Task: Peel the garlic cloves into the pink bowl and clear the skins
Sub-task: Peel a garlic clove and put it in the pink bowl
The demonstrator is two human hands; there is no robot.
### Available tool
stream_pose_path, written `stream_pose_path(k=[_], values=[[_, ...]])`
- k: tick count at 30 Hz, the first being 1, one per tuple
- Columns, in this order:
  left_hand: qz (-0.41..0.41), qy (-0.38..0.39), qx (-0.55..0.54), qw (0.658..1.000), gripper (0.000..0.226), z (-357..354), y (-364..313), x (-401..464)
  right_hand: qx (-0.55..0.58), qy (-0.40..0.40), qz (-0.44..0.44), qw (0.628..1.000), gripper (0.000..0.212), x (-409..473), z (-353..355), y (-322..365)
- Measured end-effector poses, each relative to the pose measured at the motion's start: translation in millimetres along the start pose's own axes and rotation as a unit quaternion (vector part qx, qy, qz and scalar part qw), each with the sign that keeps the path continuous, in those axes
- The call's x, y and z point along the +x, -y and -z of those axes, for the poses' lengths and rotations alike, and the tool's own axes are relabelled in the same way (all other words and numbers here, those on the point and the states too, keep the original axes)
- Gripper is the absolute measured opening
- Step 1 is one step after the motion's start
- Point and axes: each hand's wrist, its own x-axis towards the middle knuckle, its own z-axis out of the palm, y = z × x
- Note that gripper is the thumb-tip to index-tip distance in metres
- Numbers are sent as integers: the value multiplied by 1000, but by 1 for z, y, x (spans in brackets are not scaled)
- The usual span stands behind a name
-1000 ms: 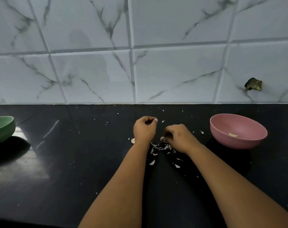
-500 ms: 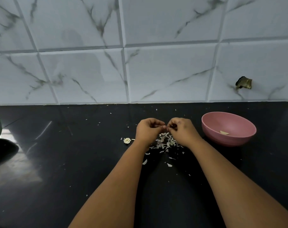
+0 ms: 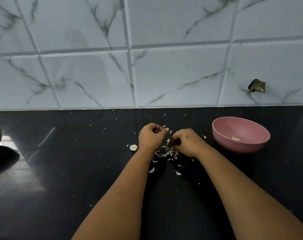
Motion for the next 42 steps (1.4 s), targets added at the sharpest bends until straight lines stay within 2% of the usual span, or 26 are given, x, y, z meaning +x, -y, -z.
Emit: stream_pose_path(k=[4,6,8,10,14,16,18,24,30,31,34,38,42], values=[[3,-8,-13,1000,15,0,2,2,34,-14,-12,999,14,4,-4,-3],[8,16,-32,999,5,1,1,2,58,-77,-15,995,13,6,-4,-4],[5,78,-65,995,14,-2,-2,-1,84,-151,-15,985,10,8,-1,-8],[-18,114,-86,990,20,-4,-6,-4,148,-193,-13,970,9,8,2,-11],[-46,93,-150,983,7,-2,-9,-4,324,-231,-20,917,14,8,1,-3],[-44,105,-175,978,5,-1,-9,-3,413,-232,-27,881,16,8,2,1],[-68,106,-164,978,6,-1,-11,-4,462,-219,-33,859,16,7,3,2],[-126,92,-152,976,10,1,-13,-1,456,-207,-58,864,10,7,0,7],[-104,107,-208,967,11,-1,-16,-7,598,-98,-85,791,9,4,4,1],[-93,116,-217,965,11,-1,-16,-7,598,-90,-82,792,8,4,5,0],[-49,150,-211,965,12,-1,-14,-6,542,-107,-76,830,3,3,6,-2],[-11,174,-192,966,12,1,-15,-7,480,-113,-72,867,10,3,9,-7],[-17,203,-129,970,10,6,-14,-8,382,-102,-67,916,10,2,9,-11]])
